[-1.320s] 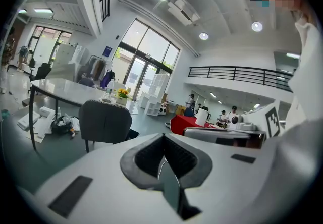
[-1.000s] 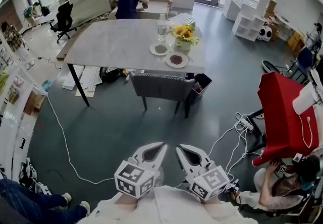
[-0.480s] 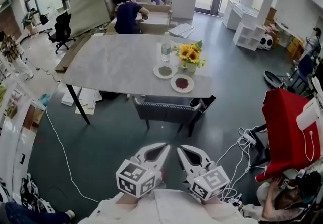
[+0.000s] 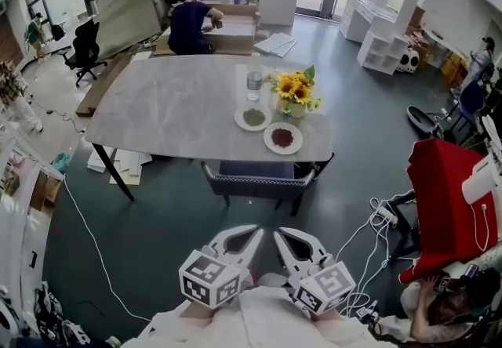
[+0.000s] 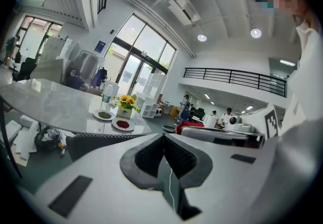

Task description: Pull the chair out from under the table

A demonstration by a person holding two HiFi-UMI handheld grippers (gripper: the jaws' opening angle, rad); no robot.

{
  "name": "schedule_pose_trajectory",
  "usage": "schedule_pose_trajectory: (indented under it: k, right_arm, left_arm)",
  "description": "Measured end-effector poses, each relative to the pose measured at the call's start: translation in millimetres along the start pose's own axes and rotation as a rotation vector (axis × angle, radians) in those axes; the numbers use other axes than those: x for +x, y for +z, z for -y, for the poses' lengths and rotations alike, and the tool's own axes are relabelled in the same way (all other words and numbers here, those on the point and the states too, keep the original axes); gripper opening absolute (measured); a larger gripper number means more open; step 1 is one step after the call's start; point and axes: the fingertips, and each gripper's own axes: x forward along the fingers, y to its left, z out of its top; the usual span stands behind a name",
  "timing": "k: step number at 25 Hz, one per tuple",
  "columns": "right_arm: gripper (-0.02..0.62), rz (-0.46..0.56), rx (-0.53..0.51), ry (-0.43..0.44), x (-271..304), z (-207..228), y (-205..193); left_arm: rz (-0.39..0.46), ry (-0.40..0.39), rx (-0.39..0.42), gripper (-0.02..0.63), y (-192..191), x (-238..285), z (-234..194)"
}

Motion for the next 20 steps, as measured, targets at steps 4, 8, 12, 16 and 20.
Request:
schedule_pose_trajectory:
  k: [4,8,12,16,20]
  right_arm:
    - [0.003,-0.031,0.019,-0.011,0,5,-12]
    - [0.003,-0.039,0.026,-0.01,4,10,-13]
    - [0.003,-0.043,0.011,0.014,11,16,-6]
    - [0.003,-0.047,0.001,0.031,16,21,-2]
    - [0.003,-0.069,0.008,0.033,17,36,-4]
  left_arm:
    - [-0.045,-0.041,-0.03,0.014,-18,8,6]
    - [-0.049,-0.041,-0.036,0.014,-19,13,3]
    - [-0.044,-0.021,-0.024,0.014,-11,20,1]
    - [-0.031,0.01,-0.023,0.014,-4,27,-6]
    - [-0.035,0.055,-0.047,0.014,-4,34,-20]
